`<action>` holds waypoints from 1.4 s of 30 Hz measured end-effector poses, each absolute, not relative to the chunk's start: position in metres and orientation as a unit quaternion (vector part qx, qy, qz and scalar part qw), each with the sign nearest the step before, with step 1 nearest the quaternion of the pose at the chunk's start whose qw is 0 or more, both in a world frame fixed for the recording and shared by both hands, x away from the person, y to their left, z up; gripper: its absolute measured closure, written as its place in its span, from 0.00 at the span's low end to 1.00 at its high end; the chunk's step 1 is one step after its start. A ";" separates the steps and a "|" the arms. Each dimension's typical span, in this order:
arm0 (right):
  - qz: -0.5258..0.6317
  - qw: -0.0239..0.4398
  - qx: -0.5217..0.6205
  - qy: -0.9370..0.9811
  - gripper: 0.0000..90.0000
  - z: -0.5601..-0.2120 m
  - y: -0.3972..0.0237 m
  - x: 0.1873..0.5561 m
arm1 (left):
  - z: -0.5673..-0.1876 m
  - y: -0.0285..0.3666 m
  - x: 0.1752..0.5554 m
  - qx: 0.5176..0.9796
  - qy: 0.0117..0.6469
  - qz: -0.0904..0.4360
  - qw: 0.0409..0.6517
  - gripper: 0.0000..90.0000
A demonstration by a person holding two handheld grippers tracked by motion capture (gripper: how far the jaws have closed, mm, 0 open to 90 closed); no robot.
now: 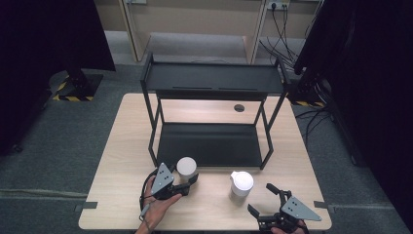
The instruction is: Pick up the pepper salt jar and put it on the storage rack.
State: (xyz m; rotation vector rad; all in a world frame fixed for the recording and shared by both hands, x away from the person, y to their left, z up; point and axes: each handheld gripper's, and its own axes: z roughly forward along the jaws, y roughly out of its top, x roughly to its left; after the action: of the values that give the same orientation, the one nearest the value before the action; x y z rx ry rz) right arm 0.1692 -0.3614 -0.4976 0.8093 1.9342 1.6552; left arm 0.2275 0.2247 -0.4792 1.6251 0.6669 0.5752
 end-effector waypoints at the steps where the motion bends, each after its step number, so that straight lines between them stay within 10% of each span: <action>1: 0.603 0.233 0.294 0.704 0.01 -0.498 -0.361 0.169 | -0.477 0.225 0.227 0.702 0.287 0.249 0.602 0.39; 42: 0.604 0.234 0.295 0.703 0.01 -0.498 -0.362 0.169 | -0.412 0.226 0.240 0.705 0.274 0.219 0.616 0.39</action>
State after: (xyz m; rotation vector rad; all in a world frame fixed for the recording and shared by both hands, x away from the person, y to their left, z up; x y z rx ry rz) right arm 0.1690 -0.3619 -0.4979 0.8093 1.9292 1.6573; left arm 0.2402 0.2260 -0.4115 1.6238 0.6311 0.5052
